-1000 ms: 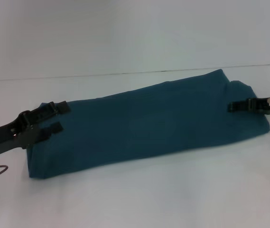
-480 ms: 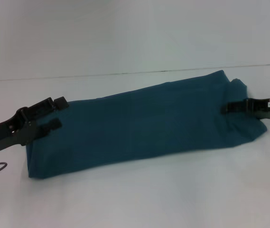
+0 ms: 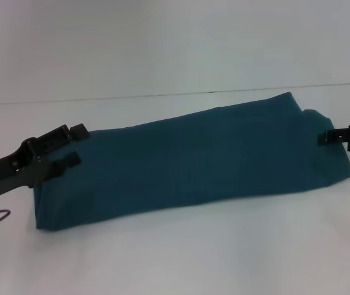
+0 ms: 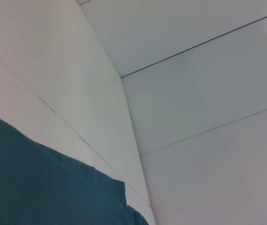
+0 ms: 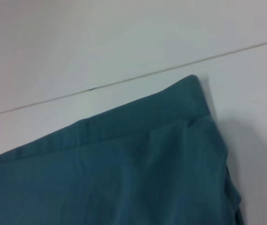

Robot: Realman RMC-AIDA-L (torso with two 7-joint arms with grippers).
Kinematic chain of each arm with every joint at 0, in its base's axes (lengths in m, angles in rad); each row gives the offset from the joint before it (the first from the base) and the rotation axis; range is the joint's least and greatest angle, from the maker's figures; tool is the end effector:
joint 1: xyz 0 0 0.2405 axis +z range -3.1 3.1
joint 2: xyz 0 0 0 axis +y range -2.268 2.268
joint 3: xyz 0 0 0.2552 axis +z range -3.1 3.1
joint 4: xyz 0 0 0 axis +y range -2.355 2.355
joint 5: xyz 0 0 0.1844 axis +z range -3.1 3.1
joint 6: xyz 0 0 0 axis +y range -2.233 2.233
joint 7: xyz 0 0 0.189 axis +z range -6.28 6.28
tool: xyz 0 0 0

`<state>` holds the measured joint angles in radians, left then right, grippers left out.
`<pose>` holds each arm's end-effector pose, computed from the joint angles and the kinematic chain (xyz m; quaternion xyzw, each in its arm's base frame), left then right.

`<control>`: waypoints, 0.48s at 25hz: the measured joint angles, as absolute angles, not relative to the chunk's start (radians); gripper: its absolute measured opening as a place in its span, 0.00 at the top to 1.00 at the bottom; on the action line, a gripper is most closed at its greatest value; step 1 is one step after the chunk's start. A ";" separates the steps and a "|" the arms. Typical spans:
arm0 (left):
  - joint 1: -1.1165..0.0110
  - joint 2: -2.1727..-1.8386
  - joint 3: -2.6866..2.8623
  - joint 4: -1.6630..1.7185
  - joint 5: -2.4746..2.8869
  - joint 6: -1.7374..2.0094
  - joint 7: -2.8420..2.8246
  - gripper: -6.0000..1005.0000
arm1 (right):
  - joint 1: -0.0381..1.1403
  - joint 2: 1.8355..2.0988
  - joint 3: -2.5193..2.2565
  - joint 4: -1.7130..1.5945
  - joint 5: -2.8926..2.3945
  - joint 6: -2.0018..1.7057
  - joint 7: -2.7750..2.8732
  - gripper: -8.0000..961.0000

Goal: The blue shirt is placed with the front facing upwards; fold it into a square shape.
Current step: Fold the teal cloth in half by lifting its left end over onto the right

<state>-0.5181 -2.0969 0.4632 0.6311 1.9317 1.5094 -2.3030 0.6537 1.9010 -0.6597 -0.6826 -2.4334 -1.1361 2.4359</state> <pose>-0.2380 0.3492 -0.0072 -0.6641 -0.6326 -0.3937 0.0621 0.3249 0.4104 0.0490 -0.7288 0.6032 0.0921 0.3108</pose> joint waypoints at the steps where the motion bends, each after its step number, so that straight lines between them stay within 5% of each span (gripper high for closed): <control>1: -0.517 -2.097 0.463 0.631 1.932 1.509 -2.303 0.09 | 0.653 1.901 -0.660 -0.685 -2.434 -1.144 2.437 0.07; 12: -0.515 -2.097 0.463 0.629 1.931 1.509 -2.302 0.09 | 0.654 1.918 -0.669 -0.656 -2.468 -1.097 2.438 0.07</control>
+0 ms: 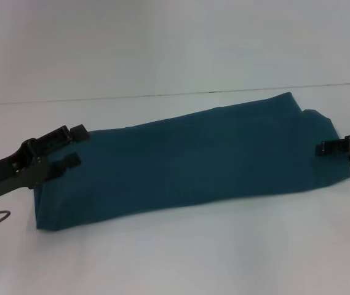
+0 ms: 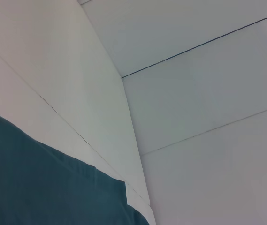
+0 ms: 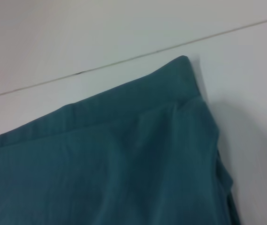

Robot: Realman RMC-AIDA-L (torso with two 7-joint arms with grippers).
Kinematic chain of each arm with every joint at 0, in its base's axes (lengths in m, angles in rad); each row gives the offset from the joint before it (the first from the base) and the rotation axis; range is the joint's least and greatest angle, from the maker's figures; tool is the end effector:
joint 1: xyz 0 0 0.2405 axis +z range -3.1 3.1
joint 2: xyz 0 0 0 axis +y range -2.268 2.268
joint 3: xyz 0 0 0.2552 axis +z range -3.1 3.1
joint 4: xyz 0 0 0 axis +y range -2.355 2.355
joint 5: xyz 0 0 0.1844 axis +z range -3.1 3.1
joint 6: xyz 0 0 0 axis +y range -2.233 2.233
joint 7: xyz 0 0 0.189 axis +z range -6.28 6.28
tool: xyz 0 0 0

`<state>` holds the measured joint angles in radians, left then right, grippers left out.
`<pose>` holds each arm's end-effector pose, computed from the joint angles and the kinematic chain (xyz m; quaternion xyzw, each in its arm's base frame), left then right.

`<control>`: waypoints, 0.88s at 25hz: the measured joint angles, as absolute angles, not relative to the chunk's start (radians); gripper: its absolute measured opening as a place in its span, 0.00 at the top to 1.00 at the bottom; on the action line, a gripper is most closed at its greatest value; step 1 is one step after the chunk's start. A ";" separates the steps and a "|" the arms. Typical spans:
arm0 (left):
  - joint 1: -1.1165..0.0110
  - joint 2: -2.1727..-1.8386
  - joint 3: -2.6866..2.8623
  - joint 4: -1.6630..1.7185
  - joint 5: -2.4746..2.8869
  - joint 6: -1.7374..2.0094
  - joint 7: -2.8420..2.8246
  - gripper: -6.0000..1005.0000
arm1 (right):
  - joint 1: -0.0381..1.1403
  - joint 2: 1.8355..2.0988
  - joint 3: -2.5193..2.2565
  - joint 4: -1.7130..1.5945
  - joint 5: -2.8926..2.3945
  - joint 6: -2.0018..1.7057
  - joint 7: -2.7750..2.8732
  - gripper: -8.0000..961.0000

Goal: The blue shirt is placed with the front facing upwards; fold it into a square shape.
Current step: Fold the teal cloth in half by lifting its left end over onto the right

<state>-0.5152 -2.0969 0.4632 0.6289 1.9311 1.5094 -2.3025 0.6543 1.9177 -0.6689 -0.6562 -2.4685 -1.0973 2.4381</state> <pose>-0.2390 0.3484 -0.0075 -0.6627 -0.6339 -0.3939 0.0621 0.3326 0.4064 0.0373 -0.7256 0.6080 0.0740 0.3137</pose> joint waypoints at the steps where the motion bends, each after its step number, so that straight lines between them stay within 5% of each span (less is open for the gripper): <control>1: -0.515 -2.097 0.463 0.629 1.931 1.509 -2.302 0.09 | 0.657 1.921 -0.669 -0.653 -2.468 -1.091 2.435 0.07; 18: -0.518 -2.099 0.463 0.619 1.931 1.498 -2.301 0.09 | 0.687 1.914 -0.661 -0.639 -2.461 -1.156 2.450 0.07; 22: -0.522 -2.099 0.463 0.618 1.931 1.497 -2.301 0.09 | 0.686 1.913 -0.663 -0.642 -2.467 -1.158 2.466 0.19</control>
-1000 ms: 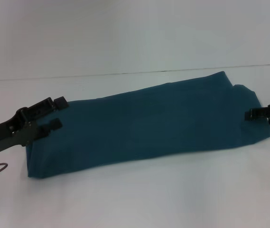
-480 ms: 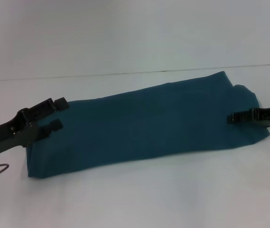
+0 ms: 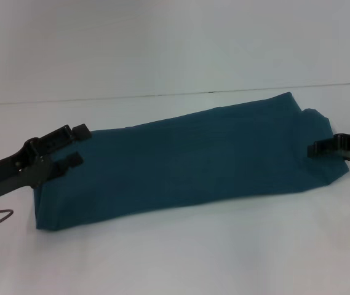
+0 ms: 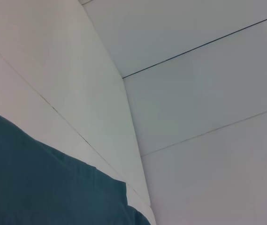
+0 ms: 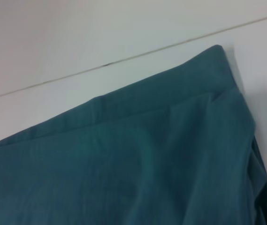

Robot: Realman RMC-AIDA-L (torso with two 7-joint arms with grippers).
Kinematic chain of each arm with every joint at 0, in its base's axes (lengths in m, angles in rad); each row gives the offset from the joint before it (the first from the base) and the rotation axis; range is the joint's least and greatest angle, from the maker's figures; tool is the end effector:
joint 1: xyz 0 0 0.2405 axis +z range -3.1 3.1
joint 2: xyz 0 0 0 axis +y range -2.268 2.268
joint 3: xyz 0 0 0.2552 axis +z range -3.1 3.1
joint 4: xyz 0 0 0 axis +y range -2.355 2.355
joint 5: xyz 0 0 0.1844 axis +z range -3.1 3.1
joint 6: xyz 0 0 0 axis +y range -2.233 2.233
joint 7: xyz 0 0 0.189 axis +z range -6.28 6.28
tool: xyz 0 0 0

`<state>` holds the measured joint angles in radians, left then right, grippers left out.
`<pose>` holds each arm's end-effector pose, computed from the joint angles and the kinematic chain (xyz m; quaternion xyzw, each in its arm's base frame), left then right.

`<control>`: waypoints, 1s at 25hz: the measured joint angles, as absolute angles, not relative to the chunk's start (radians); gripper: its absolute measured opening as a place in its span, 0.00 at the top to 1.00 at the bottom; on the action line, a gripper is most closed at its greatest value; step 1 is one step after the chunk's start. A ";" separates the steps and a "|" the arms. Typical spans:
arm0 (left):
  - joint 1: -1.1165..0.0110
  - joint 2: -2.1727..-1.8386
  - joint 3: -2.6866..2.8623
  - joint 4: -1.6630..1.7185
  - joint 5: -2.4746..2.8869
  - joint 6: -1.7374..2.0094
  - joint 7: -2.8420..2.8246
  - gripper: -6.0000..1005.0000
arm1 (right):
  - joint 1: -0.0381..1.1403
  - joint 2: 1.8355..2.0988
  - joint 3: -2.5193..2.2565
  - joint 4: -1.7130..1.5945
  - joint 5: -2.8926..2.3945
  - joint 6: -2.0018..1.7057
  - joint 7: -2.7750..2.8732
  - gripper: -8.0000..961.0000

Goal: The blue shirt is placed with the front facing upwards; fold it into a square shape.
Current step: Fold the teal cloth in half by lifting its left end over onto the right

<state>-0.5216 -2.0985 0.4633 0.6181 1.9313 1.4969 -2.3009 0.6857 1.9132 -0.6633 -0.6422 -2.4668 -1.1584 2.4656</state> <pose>-0.2383 0.3502 -0.0099 -0.6606 -0.6360 -0.3940 0.0624 0.3169 0.4072 0.0302 -0.7313 0.6168 0.0786 0.2802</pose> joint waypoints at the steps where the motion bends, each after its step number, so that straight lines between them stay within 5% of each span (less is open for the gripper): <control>1: -0.523 -2.099 0.463 0.618 1.931 1.497 -2.301 0.09 | 0.686 1.913 -0.666 -0.642 -2.468 -1.158 2.466 0.22; 12: -0.521 -2.098 0.463 0.618 1.931 1.500 -2.303 0.09 | 0.686 1.909 -0.683 -0.655 -2.506 -1.176 2.489 0.46; 19: -0.519 -2.099 0.463 0.618 1.931 1.499 -2.304 0.09 | 0.661 1.893 -0.679 -0.719 -2.507 -1.260 2.518 0.92; 25: -0.515 -2.098 0.462 0.618 1.931 1.497 -2.303 0.09 | 0.656 1.890 -0.680 -0.713 -2.515 -1.273 2.519 0.97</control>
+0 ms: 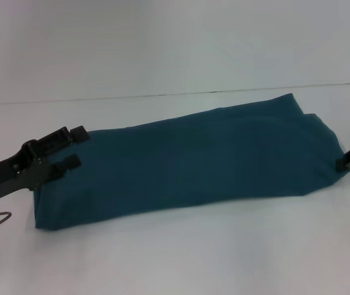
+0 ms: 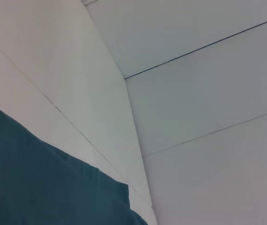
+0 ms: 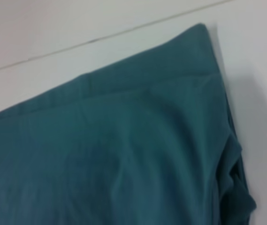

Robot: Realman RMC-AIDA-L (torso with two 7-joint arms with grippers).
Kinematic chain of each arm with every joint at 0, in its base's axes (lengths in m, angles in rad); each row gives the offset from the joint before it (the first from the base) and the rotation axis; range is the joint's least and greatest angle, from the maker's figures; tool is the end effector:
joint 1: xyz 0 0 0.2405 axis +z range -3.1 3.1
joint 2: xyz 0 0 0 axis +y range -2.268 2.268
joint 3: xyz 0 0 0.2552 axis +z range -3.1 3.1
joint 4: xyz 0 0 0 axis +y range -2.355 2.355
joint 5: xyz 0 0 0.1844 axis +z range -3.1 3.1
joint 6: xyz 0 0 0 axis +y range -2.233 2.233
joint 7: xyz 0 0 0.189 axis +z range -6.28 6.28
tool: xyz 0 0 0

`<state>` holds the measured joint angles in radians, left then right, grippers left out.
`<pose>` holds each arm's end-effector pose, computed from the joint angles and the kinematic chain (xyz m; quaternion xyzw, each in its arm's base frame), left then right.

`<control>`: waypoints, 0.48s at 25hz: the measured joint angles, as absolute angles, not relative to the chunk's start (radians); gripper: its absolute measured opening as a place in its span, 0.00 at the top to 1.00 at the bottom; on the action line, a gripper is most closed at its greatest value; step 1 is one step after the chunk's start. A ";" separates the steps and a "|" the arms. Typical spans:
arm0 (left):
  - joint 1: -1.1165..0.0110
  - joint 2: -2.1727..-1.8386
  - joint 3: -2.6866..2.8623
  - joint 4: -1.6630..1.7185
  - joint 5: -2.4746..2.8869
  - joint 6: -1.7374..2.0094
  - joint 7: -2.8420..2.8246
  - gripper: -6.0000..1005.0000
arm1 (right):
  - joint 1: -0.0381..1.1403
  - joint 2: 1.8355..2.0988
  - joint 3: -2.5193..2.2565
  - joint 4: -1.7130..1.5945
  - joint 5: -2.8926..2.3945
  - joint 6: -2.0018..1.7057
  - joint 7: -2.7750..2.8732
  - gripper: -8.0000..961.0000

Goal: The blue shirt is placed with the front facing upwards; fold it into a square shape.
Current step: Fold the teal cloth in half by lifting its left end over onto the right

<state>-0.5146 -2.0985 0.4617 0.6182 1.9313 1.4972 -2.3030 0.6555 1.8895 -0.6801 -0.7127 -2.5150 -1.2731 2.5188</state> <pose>-0.2408 0.3486 -0.0097 -0.6573 -0.6390 -0.3944 0.0636 0.3252 0.3906 0.0444 -0.7288 0.6291 0.0448 0.2665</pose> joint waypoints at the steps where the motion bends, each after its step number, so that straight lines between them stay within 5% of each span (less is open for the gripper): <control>1: -0.514 -2.098 0.461 0.618 1.931 1.497 -2.303 0.10 | 0.654 1.890 -0.678 -0.713 -2.523 -1.279 2.519 0.98; 12: -0.511 -2.098 0.454 0.618 1.931 1.499 -2.302 0.10 | 0.634 1.885 -0.675 -0.727 -2.535 -1.321 2.531 0.98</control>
<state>-0.5108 -2.0985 0.4540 0.6182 1.9313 1.4987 -2.3019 0.6341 1.8854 -0.6749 -0.7266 -2.5346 -1.3211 2.5307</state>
